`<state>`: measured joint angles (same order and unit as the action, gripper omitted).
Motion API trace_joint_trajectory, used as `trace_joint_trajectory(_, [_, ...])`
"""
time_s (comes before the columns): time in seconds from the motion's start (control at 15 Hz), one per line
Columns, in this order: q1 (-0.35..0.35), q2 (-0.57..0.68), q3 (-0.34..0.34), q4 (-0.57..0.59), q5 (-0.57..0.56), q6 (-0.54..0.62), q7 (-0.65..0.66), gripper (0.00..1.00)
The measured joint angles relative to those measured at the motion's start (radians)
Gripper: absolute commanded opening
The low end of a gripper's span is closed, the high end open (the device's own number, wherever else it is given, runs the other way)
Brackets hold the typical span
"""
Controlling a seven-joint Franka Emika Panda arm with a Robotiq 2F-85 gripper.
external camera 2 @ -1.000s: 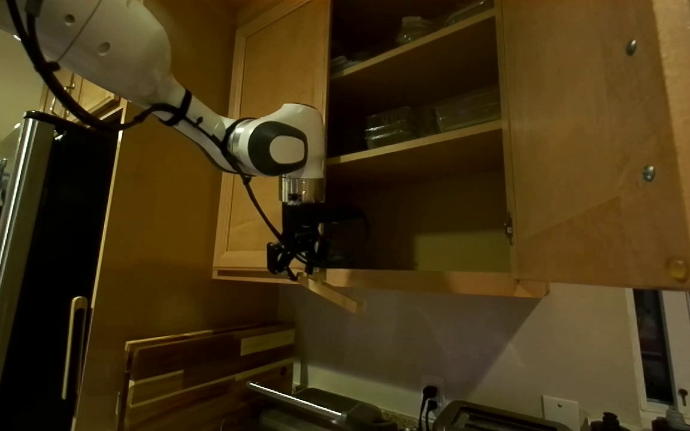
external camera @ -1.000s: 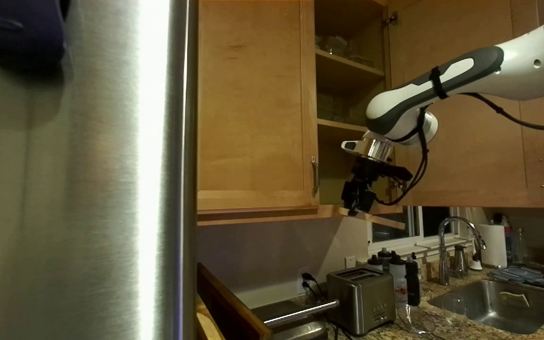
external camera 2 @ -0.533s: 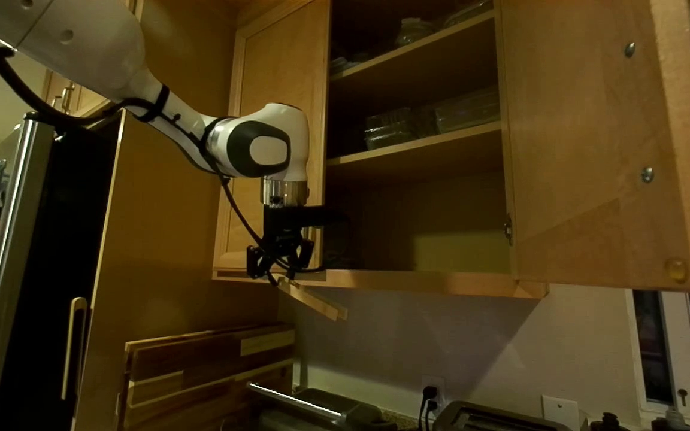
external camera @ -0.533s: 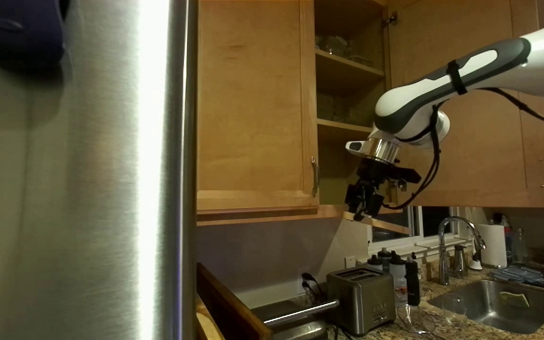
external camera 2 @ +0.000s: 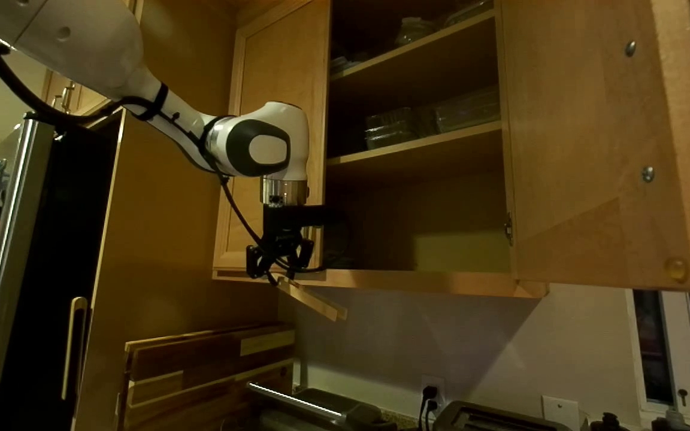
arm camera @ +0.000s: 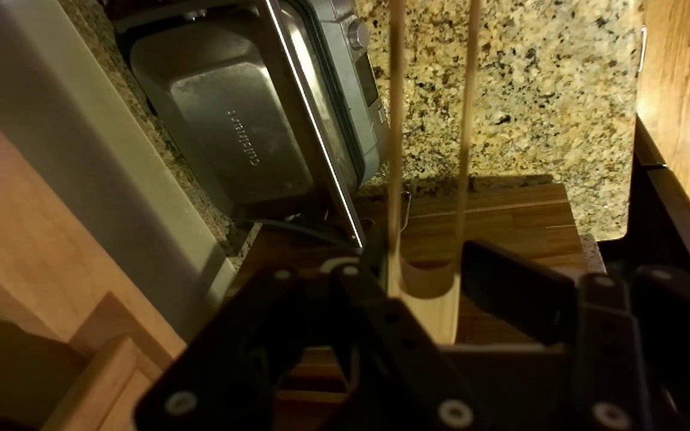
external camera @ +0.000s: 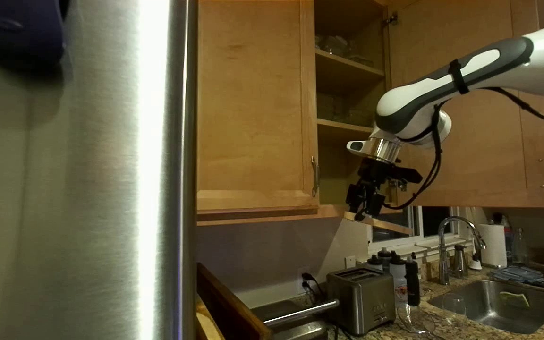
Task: Open the top right cabinet door,take out the wooden utensil and close the door
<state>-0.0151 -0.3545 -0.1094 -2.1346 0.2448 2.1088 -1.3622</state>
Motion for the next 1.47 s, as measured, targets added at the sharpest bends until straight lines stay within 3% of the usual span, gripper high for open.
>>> trace_joint_trajectory(0.67, [0.067, -0.047, 0.012, -0.066, 0.026, -0.004, 0.003, 0.09])
trace_joint_trajectory(1.47, [0.260, -0.202, 0.094, -0.245, 0.263, -0.076, 0.012, 0.09])
